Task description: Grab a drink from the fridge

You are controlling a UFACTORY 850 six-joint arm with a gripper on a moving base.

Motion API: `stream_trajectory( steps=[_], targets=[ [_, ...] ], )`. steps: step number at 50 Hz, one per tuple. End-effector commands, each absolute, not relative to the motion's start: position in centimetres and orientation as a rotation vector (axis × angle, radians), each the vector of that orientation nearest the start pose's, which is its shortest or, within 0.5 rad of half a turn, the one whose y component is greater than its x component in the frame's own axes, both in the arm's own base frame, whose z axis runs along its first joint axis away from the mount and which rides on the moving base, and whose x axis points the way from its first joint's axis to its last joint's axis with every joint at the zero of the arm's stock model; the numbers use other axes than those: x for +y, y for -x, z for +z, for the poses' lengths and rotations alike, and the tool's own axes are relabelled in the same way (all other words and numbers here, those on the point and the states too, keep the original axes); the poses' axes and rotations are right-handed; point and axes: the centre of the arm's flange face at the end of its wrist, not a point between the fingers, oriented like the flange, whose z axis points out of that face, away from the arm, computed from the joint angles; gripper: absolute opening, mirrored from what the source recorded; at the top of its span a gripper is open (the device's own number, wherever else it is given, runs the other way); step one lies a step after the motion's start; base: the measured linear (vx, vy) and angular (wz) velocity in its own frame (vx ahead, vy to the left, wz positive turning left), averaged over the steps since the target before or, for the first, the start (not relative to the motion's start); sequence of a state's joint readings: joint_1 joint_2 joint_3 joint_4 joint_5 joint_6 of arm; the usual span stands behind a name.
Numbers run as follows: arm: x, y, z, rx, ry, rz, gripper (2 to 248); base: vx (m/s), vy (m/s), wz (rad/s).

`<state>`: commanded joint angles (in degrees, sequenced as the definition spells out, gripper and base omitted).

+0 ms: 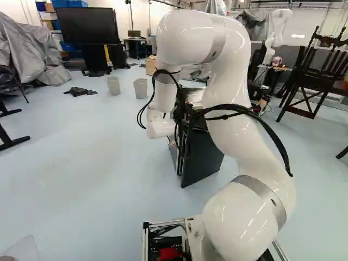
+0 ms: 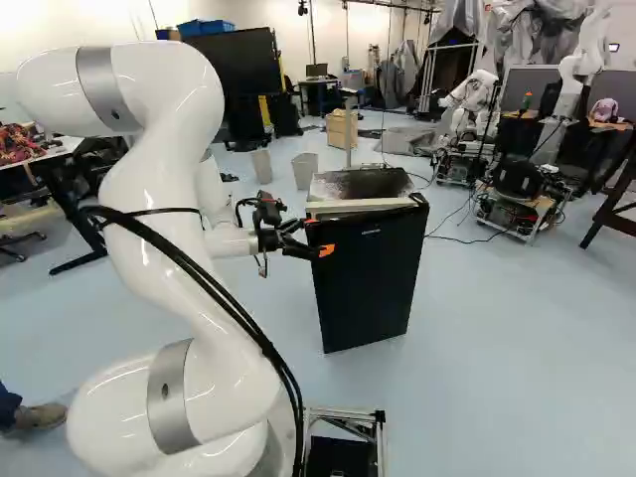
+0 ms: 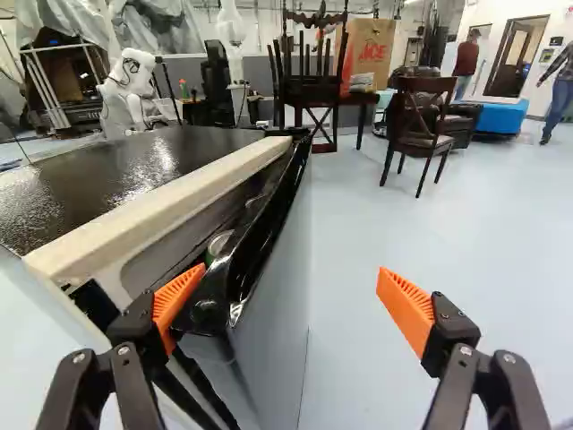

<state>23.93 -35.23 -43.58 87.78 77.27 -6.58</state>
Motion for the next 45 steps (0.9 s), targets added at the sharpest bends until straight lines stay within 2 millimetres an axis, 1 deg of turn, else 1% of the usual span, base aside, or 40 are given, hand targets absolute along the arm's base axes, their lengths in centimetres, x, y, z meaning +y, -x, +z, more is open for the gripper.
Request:
stream_trajectory(
  steps=[19, 45],
  targets=[
    [9.5, -42.3, 26.3, -1.099, -1.723, 1.393, 247, 0.0, 0.0, 0.0],
    [9.1, -39.1, 26.2, -1.091, -1.71, 1.338, 247, 0.0, 0.0, 0.0]
  ],
)
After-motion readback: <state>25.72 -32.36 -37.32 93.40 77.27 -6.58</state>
